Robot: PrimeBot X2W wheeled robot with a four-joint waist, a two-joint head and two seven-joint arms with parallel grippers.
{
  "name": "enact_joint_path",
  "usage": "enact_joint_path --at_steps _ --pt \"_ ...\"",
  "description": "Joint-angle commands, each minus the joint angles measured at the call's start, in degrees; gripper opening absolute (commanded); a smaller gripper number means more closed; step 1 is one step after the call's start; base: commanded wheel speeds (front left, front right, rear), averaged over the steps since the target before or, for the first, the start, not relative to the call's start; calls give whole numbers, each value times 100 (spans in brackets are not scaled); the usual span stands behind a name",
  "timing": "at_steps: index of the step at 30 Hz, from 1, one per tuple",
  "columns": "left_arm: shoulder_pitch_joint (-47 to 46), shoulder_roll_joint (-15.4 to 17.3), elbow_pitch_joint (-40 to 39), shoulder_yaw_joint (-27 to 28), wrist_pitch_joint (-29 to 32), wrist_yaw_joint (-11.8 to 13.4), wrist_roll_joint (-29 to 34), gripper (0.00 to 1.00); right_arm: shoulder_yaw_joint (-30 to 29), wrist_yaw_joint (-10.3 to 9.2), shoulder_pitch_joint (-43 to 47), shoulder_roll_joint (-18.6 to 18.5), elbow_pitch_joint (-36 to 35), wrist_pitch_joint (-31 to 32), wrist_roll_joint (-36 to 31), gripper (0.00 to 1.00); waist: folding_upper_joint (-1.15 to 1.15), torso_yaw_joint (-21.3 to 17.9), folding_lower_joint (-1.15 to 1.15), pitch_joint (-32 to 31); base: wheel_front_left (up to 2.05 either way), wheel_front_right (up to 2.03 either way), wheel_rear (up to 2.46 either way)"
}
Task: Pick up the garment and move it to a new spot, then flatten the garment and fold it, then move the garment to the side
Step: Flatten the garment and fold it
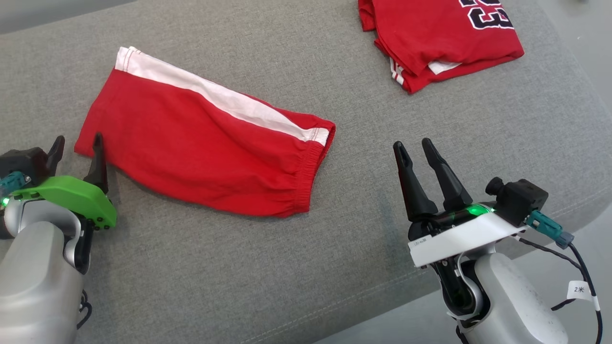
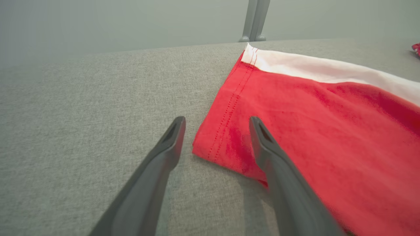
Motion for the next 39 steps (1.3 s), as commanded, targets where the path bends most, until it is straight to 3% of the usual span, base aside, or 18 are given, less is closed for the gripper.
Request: enact_joint_path --at_steps 1,12,13,14,15,16,17,27,39 --pt "-140 86 130 -15 -20 -11 37 100 5 2 -23 -12 -24 -22 -17 100 0 -91 0 97 0 0 0" --pt "-572 87 943 -313 15 -20 -189 100 -20 2 -42 -12 -26 -22 7 100 0 -253 0 263 0 0 0" --pt "-577 62 987 -369 37 -20 -249 96 -28 2 -43 -9 -32 -22 4 100 0 -254 0 264 0 0 0" --pt "-577 46 1024 -441 80 -21 -283 62 -37 2 -42 -9 -35 -22 -1 100 0 -251 0 260 0 0 0" --pt "-582 37 1045 -508 89 -21 -312 38 -42 2 -38 -7 -34 -22 -12 100 0 -245 0 253 0 0 0" --pt "-590 29 1062 -559 85 -21 -352 5 -48 2 -37 -5 -34 -22 -25 100 0 -235 0 246 0 0 0" --pt "-599 22 1076 -609 78 -21 -379 0 -53 2 -37 -1 -38 -22 -27 100 0 -221 0 237 0 0 0" --pt "-413 -9 1015 -882 -22 -19 -604 0 -14 2 93 -13 20 -22 -81 100 0 32 0 -50 0 0 0" --pt "434 -254 136 -347 -20 145 -421 0 12 2 230 18 162 -22 -26 100 0 508 0 -514 0 0 0"
